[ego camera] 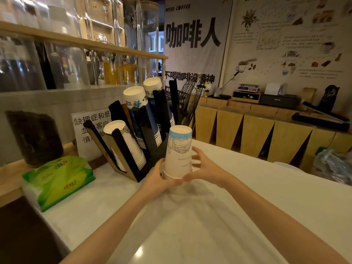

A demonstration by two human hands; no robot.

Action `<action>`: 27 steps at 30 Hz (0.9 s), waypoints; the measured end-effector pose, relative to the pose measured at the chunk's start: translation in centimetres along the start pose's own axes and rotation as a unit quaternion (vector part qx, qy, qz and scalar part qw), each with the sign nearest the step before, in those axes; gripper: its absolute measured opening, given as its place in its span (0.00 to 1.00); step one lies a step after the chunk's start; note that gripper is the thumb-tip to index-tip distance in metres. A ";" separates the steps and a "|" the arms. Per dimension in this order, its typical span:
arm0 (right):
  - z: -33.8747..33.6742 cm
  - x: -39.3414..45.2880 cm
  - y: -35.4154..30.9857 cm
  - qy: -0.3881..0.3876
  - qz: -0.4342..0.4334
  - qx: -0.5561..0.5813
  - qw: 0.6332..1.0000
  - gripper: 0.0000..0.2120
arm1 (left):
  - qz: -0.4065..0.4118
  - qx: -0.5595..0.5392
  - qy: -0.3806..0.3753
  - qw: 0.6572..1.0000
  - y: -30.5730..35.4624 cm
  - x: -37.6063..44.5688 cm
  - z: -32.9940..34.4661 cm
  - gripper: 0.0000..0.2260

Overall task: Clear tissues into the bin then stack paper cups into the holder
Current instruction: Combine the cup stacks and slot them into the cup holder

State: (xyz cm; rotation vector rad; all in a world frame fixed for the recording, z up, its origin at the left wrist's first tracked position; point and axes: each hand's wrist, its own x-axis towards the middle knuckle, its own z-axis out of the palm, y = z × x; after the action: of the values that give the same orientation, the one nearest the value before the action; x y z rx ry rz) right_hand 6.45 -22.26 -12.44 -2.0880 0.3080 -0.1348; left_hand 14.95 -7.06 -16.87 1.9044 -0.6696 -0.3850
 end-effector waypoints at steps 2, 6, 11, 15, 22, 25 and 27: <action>0.9 0.0 0.7 -0.017 0.014 0.034 0.999 0.47 | 0.005 -0.038 -0.016 0.999 -0.1 -0.4 0.3 0.43; 2.0 0.2 1.5 -0.025 0.025 0.092 0.995 0.38 | 0.018 -0.105 -0.028 0.994 -0.5 -0.6 0.8 0.39; 2.3 0.2 1.7 0.001 0.041 0.139 0.989 0.35 | 0.027 -0.150 -0.018 0.988 0.1 -0.9 1.2 0.39; 2.2 -0.1 1.4 0.014 0.058 0.180 0.982 0.34 | 0.037 -0.133 -0.003 0.990 1.1 -1.1 0.8 0.35; 0.5 -1.1 -3.4 0.041 -0.023 0.189 0.981 0.31 | 0.113 -0.060 0.039 0.991 5.2 -1.6 -2.7 0.40; -0.1 -1.3 -7.1 0.053 -0.073 0.181 0.979 0.30 | 0.166 -0.035 0.058 0.984 7.8 -2.2 -5.4 0.36; -0.3 -1.2 -9.8 0.061 -0.099 0.172 0.978 0.30 | 0.191 -0.017 0.076 0.979 9.4 -2.5 -7.6 0.35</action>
State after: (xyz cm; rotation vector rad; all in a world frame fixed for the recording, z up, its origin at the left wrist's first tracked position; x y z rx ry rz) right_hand 6.85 -17.40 -3.88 -1.7657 0.1365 -0.4087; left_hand 14.53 -2.93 -5.25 1.7044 -0.8978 -0.0067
